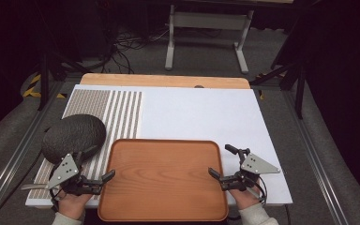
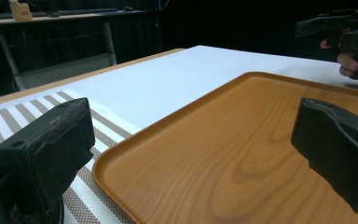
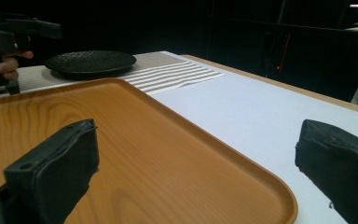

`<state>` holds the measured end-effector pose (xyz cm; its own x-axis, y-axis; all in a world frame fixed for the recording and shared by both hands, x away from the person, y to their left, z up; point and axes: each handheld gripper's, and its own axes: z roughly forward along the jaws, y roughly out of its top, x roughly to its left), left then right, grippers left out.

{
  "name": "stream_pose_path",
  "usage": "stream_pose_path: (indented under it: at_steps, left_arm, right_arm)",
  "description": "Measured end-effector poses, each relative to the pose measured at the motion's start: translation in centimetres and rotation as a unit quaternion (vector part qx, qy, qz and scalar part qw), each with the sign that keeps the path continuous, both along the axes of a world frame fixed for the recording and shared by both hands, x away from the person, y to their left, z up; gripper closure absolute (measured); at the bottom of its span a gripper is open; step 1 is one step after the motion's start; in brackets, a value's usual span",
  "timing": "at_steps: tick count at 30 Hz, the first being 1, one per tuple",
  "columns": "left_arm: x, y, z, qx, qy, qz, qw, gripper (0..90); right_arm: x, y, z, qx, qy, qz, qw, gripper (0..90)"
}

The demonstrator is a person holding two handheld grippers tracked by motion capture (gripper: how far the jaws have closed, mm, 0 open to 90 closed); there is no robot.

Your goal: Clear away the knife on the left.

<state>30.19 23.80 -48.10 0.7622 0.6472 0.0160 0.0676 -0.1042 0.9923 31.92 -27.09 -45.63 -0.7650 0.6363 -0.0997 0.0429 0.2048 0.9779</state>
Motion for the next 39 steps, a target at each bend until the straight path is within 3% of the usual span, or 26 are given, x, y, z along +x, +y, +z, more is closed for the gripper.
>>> stream_pose_path:
  at_steps: [14, 21, 28, 30, 33, 39]
  left_arm:
    - [-0.2, -0.4, 0.5, -0.005, 0.002, -0.021, 0.9998, 0.2]
    - [0.1, 0.2, 1.4, -0.012, 0.017, -0.044, 0.9988, 2.2]
    - [0.1, 0.8, 2.5, -0.01, 0.014, -0.046, 0.9988, 4.2]
    - [0.1, 0.8, 2.7, -0.003, 0.017, -0.051, 0.9985, 4.3]
    - [0.2, 0.8, 3.1, 0.017, 0.02, -0.063, 0.9977, 4.3]
    - [-0.1, 1.1, 4.2, 0.038, 0.02, -0.08, 0.9959, 4.9]
  right_arm:
    - [0.0, -0.2, 0.1, -0.001, 0.002, -0.007, 1.0, 0.1]
    - [0.0, 0.0, 0.1, 0.0, 0.009, 0.008, 0.9999, 0.0]
    - [0.1, 0.0, 0.1, 0.006, 0.018, 0.017, 0.9997, 3.1]
    - [0.2, -0.1, 0.2, 0.015, 0.023, 0.02, 0.9994, 4.9]
    - [0.1, -0.2, 0.3, 0.01, 0.019, 0.019, 0.9996, 5.0]
    - [0.1, -0.2, 0.3, 0.009, 0.019, 0.018, 0.9996, 4.3]
